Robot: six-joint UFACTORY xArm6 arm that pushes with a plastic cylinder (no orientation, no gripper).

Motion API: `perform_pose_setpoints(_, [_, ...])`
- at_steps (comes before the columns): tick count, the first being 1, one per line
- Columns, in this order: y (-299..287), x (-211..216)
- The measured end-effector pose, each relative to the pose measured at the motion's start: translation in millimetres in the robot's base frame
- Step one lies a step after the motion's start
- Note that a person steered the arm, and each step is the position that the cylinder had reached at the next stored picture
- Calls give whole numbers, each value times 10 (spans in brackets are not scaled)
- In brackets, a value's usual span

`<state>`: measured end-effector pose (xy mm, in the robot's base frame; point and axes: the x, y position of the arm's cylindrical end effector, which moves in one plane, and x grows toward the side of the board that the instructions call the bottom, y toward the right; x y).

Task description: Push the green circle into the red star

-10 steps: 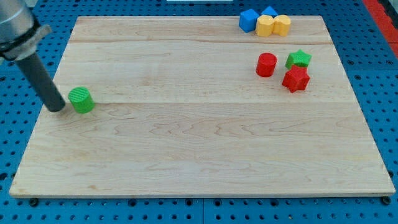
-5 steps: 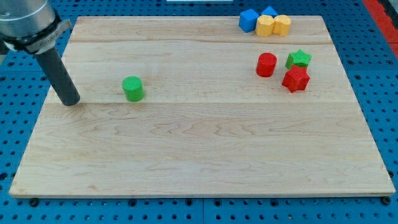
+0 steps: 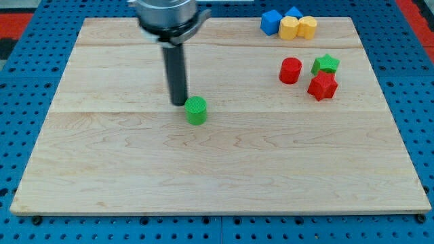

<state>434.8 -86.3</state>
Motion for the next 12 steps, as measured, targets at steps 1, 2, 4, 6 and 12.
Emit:
perform_pose_setpoints(1, [-55,300])
perform_pose_setpoints(2, [309,339])
perform_pose_setpoints(4, [1552,64])
perform_pose_setpoints(6, [354,357])
perform_pose_setpoints(12, [1918,-372])
